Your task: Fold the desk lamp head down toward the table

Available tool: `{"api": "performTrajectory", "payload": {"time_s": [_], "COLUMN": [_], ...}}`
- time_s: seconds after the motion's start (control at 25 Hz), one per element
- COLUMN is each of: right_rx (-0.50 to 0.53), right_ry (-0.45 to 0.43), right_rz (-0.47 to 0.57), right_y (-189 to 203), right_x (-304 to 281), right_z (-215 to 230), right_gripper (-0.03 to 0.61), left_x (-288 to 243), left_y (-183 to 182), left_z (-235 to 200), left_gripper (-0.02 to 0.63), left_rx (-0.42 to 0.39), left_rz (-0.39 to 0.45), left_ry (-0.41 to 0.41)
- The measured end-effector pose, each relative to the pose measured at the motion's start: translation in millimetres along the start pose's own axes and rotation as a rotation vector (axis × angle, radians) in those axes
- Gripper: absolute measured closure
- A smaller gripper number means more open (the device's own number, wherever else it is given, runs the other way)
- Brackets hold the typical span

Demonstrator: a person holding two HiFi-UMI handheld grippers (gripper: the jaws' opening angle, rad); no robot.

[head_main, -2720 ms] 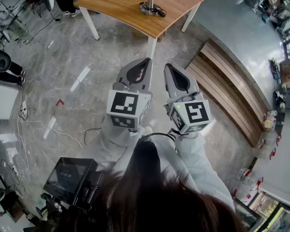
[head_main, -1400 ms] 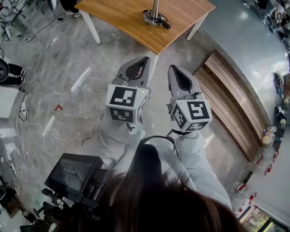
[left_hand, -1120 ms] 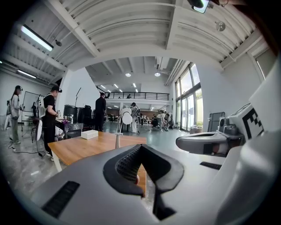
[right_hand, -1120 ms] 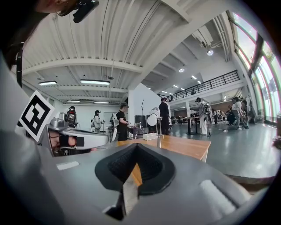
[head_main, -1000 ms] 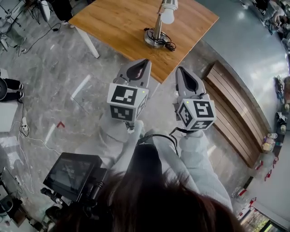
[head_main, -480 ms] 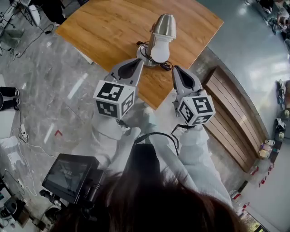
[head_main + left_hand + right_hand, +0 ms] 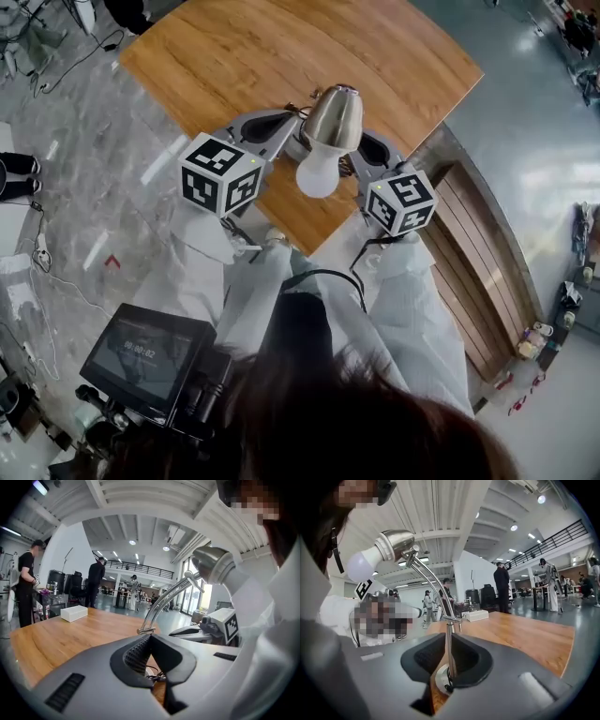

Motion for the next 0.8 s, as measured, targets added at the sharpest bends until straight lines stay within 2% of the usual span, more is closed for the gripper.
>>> {"api": "performTrajectory", "payload": {"time_s": [0.2, 0.28, 0.4, 0.64, 0.8], "right_rx": [0.017, 0.016, 0.029, 0.02, 0.008], "right_ry": [-0.068, -0.09, -0.111, -0.142, -0.144], "right_rz": [-0.031, -0.043, -0.053, -0.064, -0.066], "right_y": [4, 6, 6, 5, 8], "right_x": [-14, -14, -16, -27, -43], "right_z": [6, 5, 3, 0, 0], "right_gripper": [0.525, 0.482, 0.449, 0.449, 0.449], "left_x": [-16, -18, -20, -24, -28], "left_y": [-6, -9, -15, -47, -53], "left_z": [0, 5, 11, 24, 26], "left_gripper": [0.608, 0.539, 0.491, 0.483, 0.483], "left_rx": [-0.026, -0.038, -0.066, -0.132, -0.193], "left_rz": [-0.05, -0.064, -0.061, -0.017, -0.016], "left_ry": [0.087, 0.131, 0.18, 0.295, 0.362]}}
Point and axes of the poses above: the fingertips, and each gripper's own axes: x backward along the fingers, z to its right, y out of its underside, the point moved 2 cm from there along x, backward along the fingers, and after that the axes turned 4 degrees about y, right-handed, at the moved point
